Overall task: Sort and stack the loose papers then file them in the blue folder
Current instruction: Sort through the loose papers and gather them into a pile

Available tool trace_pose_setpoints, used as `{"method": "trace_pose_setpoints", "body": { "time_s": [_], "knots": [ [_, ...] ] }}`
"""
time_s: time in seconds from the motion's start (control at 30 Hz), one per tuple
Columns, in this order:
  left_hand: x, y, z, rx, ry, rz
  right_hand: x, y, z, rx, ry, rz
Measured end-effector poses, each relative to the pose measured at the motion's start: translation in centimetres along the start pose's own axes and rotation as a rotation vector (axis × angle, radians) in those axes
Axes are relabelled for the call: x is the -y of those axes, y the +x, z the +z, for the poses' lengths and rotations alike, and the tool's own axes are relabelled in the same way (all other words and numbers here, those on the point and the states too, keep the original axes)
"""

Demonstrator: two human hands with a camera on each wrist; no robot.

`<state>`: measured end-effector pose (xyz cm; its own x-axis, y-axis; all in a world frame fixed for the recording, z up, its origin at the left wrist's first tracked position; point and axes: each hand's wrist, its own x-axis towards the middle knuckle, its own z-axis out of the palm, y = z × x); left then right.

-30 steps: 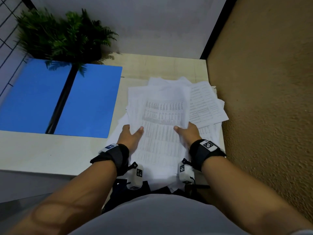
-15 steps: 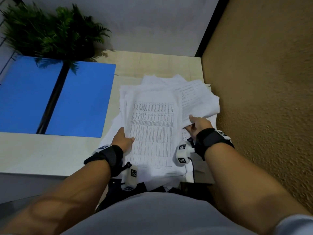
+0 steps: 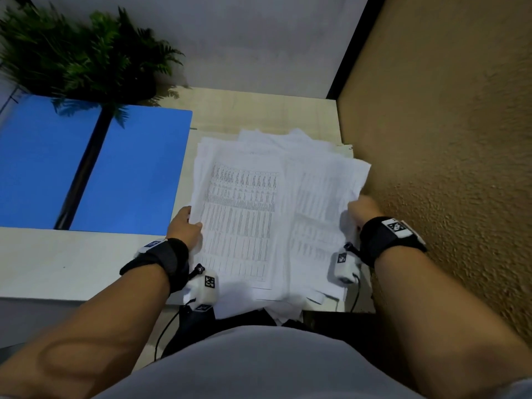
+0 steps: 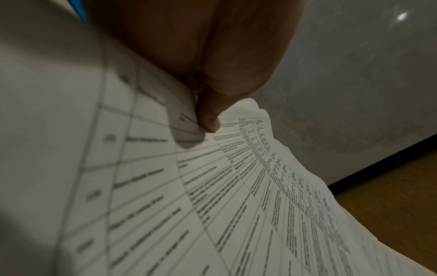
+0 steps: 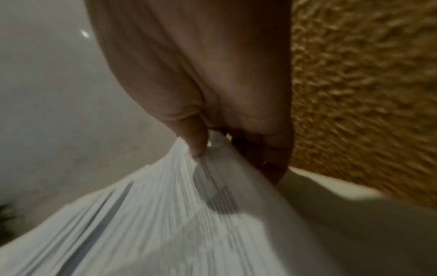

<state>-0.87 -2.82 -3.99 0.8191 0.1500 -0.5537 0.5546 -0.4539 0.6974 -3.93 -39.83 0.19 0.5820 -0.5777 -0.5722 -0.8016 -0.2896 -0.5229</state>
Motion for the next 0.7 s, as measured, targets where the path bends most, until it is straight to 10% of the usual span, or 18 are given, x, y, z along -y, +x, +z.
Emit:
{"method": "trace_pose_setpoints", "body": {
  "time_s": [0.17, 0.43, 0.7],
  "knots": [
    [0.7, 0.1, 0.1, 0.071, -0.030, -0.008, -2.8, -2.4, 3.7, 0.011, 0.429, -0.002],
    [0.6, -1.2, 1.5, 0.107, -0.198, -0.035, -4.2, -2.6, 5.6, -0.051, 0.319, -0.004],
    [1.6, -0.3, 1.4, 0.149, -0.106, -0.032, 2.8, -8.2, -2.7, -0.611, 0.226, -0.333]
  ]
}}
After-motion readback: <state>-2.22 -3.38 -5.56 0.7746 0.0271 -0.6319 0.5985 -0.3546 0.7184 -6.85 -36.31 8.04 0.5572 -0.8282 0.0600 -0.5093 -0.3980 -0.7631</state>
